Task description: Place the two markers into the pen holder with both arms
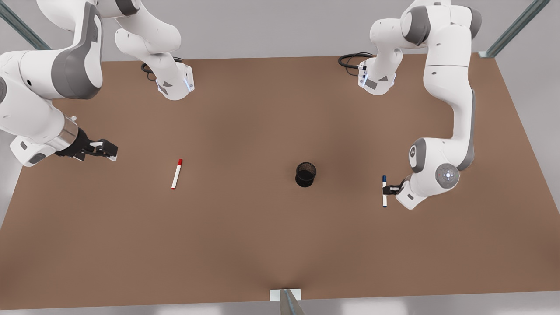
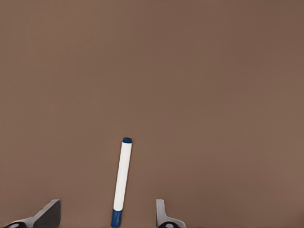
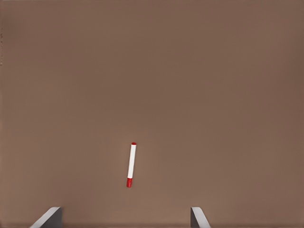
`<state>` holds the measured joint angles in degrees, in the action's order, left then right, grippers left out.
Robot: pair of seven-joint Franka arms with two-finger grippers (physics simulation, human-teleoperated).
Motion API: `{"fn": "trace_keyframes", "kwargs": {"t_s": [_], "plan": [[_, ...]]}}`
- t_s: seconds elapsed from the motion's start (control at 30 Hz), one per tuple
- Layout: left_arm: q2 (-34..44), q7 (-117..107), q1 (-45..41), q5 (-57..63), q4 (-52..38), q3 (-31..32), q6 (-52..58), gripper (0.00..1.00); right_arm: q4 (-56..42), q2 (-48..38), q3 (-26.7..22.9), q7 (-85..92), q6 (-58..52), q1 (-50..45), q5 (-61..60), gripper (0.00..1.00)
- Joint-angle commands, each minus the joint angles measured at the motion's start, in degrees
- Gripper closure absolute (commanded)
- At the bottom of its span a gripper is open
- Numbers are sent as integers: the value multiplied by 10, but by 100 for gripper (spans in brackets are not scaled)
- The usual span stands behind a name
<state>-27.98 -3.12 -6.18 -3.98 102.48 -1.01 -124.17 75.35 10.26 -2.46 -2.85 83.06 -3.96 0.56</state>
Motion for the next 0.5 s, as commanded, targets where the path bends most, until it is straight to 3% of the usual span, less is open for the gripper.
{"fn": "trace_keyframes", "kwargs": {"t_s": [0.0, 0.1, 0.2, 0.27, 0.37, 0.47], "plan": [[-2, -51, -1, -19, 25, 0, -165, 2, 0, -1, 0, 0, 0, 1, 0, 0], [-22, -49, -3, -19, 26, 0, -168, 8, 5, 21, 4, -8, 10, -9, 1, 0], [-37, -49, -2, -19, 23, 0, -174, 22, 57, 60, 23, -10, 105, -22, 2, 0], [-56, -48, -1, -19, 20, 0, -181, 25, 82, 108, 26, -27, 164, -37, 18, 0], [-70, -45, -3, -17, 18, 0, -185, 35, 245, 88, 26, -67, 310, -34, 17, 0], [-86, -44, -6, -17, 18, 0, -185, 36, 378, 50, 28, -81, 425, -32, 18, 0]]}}
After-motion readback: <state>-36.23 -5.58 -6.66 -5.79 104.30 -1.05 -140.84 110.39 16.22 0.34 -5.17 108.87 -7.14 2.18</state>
